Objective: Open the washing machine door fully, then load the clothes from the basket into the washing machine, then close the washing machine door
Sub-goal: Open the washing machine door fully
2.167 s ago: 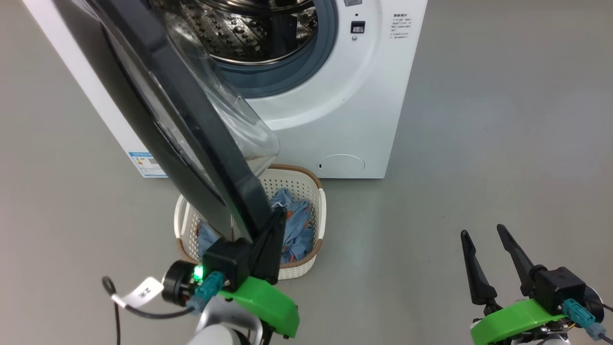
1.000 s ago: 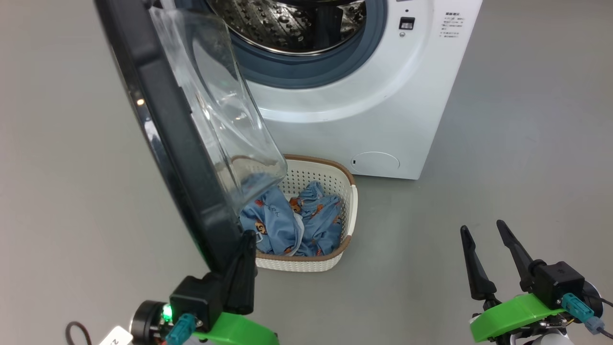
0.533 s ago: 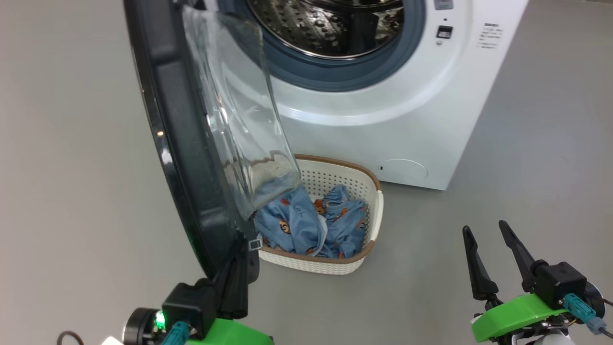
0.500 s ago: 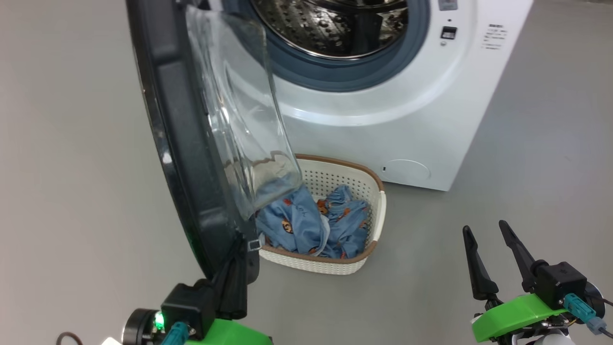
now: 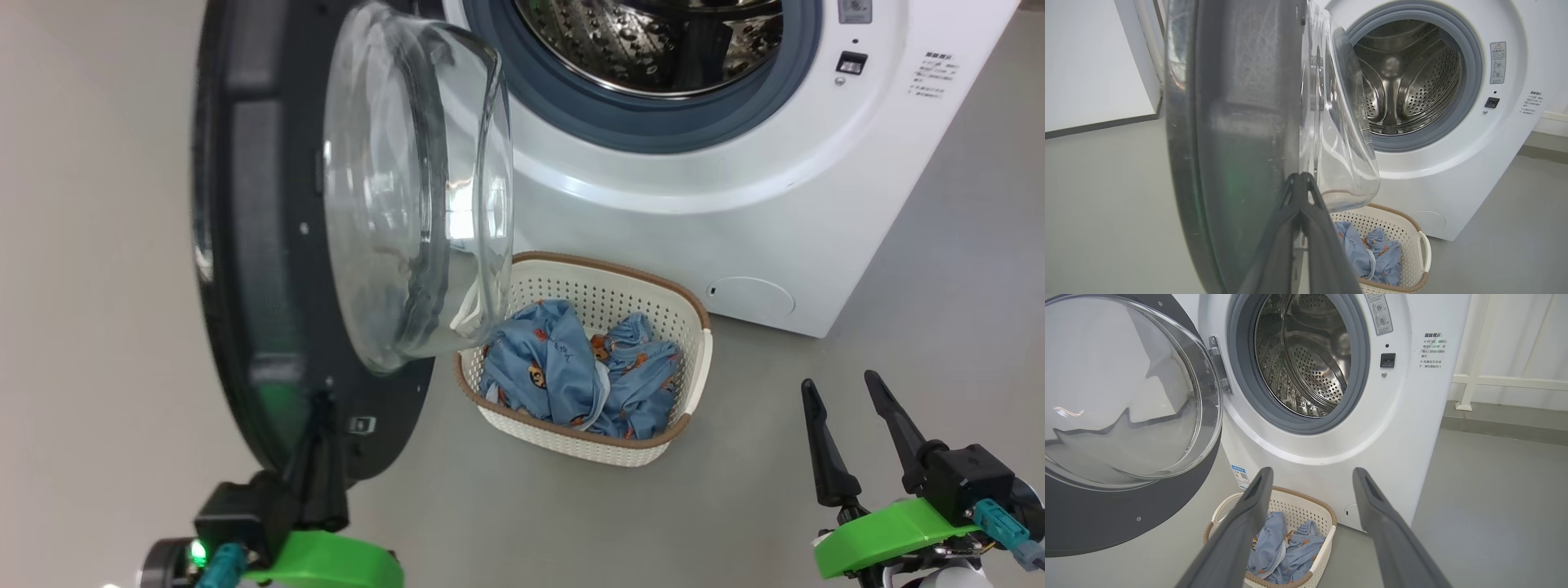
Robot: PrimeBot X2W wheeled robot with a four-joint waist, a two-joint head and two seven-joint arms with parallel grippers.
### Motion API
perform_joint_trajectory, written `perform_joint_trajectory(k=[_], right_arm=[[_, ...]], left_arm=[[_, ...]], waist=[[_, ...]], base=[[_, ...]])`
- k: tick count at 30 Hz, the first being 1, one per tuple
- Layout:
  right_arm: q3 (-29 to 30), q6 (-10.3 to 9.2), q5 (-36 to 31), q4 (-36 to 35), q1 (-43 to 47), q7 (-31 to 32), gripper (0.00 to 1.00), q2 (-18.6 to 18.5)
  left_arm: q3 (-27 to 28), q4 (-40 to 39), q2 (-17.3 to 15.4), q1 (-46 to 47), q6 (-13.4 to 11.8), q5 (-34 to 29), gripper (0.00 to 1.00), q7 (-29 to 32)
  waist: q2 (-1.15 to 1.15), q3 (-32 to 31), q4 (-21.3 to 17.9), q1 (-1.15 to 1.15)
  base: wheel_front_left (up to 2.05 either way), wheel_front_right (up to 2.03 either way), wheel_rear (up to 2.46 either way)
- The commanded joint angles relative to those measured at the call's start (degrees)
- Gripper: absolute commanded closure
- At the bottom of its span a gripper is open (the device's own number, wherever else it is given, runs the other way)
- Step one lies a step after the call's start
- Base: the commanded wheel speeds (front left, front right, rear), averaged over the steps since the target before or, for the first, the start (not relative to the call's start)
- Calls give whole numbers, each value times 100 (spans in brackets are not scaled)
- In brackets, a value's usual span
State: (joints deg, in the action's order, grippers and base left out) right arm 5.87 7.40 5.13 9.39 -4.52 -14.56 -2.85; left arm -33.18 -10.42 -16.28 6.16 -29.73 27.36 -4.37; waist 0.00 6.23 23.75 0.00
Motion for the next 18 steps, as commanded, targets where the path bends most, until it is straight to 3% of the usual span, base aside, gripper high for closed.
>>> perform_joint_trajectory(k=[1, 18], right_arm=[[-140, 9, -61, -175, -23, -35, 0, -23], [-131, 9, -155, -722, -189, 200, 0, -132]], left_arm=[[365, -49, -196, 130, -94, 31, 100, -74], [1710, 1171, -591, 651, 331, 674, 100, -838]], waist=[[0, 65, 53, 0], [0, 613, -242, 0]], base=[[0, 0, 0], [0, 0, 0]])
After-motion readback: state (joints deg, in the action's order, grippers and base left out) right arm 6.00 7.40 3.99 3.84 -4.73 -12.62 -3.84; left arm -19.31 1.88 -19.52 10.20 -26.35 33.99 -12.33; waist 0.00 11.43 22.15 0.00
